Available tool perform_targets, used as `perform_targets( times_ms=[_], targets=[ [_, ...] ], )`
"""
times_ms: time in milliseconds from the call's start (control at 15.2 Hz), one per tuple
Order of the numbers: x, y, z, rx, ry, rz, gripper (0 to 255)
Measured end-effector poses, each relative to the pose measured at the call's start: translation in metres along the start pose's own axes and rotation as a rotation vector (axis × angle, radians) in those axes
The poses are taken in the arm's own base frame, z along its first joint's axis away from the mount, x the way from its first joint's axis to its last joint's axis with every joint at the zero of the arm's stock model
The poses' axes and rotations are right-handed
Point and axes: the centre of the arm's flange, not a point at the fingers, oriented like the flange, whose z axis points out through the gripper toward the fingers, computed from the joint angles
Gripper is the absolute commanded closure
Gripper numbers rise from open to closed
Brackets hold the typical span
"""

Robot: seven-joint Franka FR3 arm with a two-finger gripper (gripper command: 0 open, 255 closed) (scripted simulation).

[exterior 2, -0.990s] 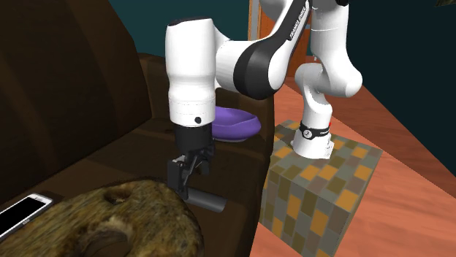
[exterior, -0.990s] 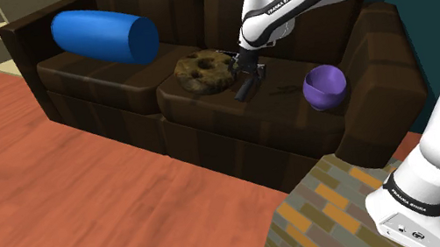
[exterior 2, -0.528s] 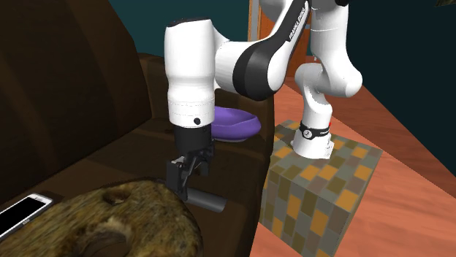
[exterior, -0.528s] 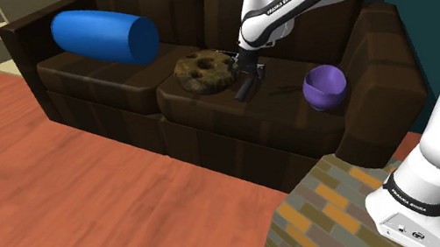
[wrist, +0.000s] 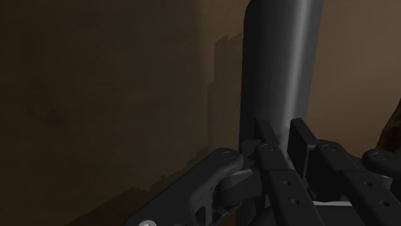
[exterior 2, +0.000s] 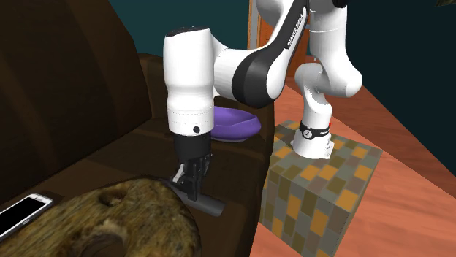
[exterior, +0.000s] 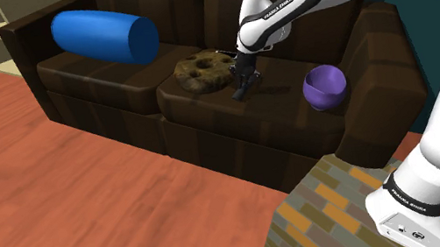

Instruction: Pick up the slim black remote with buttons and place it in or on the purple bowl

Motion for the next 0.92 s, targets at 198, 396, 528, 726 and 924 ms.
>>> perform_targets(
  times_ms=[198,396,528,726,924],
  targets=[
    [0.0,0.0,0.001,0.005,0.002,-0.002,255],
    [0.001,0.004,-0.004,0.001,0.0,-0.001,255],
    [0.001,0.004,-0.012,-0.003,-0.002,0.0,255],
    [0.002,0.004,-0.027,-0.005,-0.002,0.0,255],
    [0.003,0.001,-0.043,-0.005,-0.002,0.0,255]
  ],
)
